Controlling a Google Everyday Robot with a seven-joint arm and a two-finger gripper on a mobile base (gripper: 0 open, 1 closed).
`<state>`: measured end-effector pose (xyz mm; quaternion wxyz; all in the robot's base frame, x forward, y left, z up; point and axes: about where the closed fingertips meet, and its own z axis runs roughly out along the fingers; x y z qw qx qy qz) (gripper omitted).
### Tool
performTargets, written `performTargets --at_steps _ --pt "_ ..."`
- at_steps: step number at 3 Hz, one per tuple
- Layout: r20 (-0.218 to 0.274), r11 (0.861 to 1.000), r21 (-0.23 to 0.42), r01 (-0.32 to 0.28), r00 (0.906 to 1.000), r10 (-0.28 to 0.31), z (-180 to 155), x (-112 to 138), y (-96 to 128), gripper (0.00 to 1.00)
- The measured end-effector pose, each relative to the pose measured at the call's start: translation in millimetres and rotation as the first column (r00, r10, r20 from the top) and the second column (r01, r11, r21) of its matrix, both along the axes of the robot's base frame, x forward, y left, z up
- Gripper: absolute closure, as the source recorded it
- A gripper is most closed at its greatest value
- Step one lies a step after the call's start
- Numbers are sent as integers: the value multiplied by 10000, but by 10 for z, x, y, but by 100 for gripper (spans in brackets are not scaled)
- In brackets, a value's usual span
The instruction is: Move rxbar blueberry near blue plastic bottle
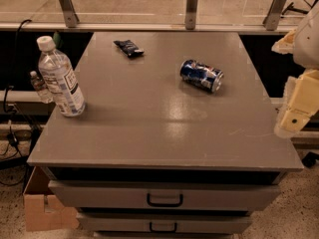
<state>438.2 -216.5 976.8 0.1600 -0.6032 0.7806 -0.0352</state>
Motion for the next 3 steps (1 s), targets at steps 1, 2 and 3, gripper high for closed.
performTargets --at_steps 1,2,3 --pt "124 10000 60 -65 9999 64 23 21 27 0" --pt "358 9959 776 -457 9984 430 -6 324 336 0" --pt "626 9823 1672 -840 9953 745 -16 802 807 0"
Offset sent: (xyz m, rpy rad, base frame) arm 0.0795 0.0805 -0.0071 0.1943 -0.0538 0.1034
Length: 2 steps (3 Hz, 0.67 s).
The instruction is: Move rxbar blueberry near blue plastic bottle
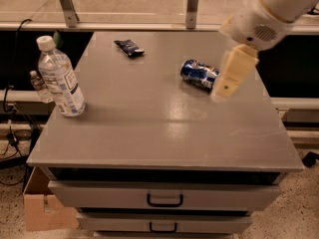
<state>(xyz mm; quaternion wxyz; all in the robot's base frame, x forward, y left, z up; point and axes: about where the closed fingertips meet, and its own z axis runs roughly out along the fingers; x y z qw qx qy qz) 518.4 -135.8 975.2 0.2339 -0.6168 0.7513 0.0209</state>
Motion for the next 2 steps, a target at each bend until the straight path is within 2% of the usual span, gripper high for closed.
performTargets --at_steps 2 --pt "755 9914 1155 -622 9957 537 152 800 1149 0"
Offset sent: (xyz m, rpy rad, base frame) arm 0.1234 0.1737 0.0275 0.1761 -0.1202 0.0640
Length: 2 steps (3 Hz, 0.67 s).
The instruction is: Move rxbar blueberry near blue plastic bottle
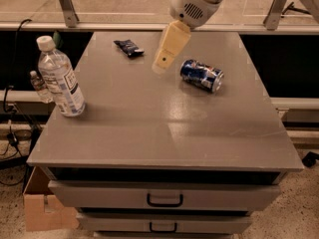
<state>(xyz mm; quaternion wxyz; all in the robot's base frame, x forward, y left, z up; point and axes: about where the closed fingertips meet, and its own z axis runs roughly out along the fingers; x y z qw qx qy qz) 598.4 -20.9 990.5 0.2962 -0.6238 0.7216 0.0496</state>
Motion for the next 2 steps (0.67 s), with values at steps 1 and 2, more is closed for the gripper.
performTargets --at_steps 1,2 --pt "0 10000 0 -1 10000 1 0 0 1 0" --pt "-57 9996 269 81 10000 -80 -45 40 85 0"
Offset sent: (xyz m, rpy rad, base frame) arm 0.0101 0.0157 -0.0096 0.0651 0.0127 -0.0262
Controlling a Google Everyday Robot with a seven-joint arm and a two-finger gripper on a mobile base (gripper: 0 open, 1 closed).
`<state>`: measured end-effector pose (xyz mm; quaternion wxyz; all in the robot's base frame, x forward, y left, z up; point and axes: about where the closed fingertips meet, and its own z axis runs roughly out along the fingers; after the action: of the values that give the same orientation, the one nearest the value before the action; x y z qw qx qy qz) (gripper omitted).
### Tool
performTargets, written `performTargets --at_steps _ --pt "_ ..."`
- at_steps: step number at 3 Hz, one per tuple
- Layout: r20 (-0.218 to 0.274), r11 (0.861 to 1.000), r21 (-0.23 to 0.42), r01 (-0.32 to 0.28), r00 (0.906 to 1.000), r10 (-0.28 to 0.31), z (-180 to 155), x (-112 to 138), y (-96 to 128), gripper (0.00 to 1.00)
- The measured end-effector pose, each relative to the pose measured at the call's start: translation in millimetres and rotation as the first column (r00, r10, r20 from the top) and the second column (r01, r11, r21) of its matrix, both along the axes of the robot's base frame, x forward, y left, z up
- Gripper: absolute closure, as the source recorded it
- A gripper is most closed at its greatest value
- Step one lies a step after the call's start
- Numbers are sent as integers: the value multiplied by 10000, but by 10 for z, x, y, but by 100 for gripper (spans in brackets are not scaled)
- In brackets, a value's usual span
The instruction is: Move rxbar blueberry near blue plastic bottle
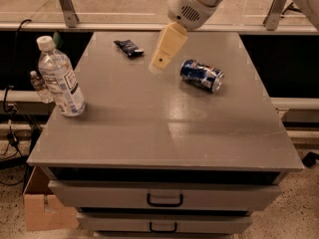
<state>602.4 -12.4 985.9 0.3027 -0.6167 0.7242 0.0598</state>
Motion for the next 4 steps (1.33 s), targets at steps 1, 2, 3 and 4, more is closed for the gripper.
performTargets --at_steps 1,2,3,4 --pt "53 9978 643 134 9999 -138 -77 248 356 0" --pt "167 9899 1329 489 9985 -516 -130 679 801 0" --pt "104 9744 1918 1170 9926 -1212 -172 1026 1164 0" --pt "-144 9488 2465 1975 9796 -2002 -261 1337 1385 0"
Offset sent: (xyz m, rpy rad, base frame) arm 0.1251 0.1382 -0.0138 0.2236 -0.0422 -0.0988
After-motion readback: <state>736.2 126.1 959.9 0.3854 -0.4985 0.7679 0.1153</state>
